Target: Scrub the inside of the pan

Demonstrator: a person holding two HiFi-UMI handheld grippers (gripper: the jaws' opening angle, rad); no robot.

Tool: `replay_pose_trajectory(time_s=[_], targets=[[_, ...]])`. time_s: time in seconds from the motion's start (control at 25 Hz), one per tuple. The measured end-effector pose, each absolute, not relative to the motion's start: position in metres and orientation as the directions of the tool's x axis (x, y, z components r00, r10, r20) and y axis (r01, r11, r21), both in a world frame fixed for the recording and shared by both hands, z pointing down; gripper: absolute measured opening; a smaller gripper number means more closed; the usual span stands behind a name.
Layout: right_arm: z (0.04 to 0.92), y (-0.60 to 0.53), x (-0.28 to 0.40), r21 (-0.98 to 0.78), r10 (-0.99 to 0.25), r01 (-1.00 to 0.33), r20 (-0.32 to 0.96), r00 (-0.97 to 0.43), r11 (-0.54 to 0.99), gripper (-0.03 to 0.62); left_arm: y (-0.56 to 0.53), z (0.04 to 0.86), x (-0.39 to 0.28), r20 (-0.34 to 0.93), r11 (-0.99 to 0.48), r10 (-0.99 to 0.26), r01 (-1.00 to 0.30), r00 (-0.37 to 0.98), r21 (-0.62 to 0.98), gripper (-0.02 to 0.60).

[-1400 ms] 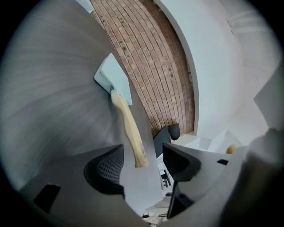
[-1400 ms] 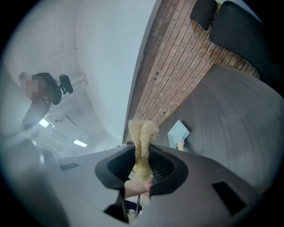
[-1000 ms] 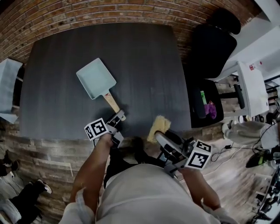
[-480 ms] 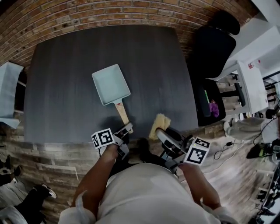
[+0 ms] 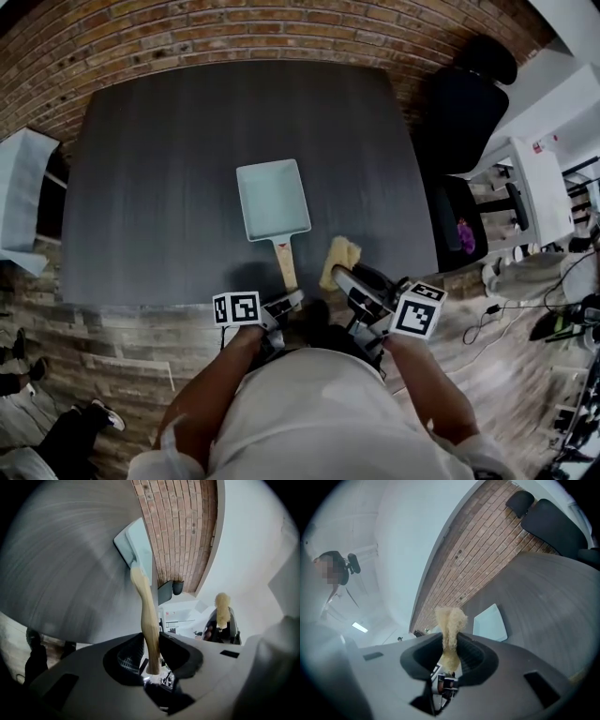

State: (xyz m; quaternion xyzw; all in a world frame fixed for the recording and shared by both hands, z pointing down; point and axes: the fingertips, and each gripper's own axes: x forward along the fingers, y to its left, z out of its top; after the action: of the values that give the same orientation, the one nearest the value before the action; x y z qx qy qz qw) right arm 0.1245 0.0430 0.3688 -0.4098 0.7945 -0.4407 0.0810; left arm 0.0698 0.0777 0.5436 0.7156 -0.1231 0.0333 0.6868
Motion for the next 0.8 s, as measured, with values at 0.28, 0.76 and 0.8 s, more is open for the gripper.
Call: replay_pose_trajectory(time_s=[0.28,0.76,0.8], targets=[[0.38,0.014,0.092,-0.739,-0.692,-0.609,0.279,-0.666,0.288,0.094,0.094,0.544,0.057,0.224,-0.063,-0.05,-0.227,0.973,0.972,0.1],[0.44,-0.077,0.068,-0.673,-0.57,-0.667,0.426,-0.703,0.32,0.092,0.099,0.542,0.061,0.24,-0.072,-0.04,-0.243,0.97,0.967,0.103],[0.445,-0.084,0.065,-0.667,-0.559,-0.67,0.436,-0.705,0.325,0.092,0.099,0.542,0.061,0.24,-0.07,-0.04,-0.242,0.97,0.968,0.103]])
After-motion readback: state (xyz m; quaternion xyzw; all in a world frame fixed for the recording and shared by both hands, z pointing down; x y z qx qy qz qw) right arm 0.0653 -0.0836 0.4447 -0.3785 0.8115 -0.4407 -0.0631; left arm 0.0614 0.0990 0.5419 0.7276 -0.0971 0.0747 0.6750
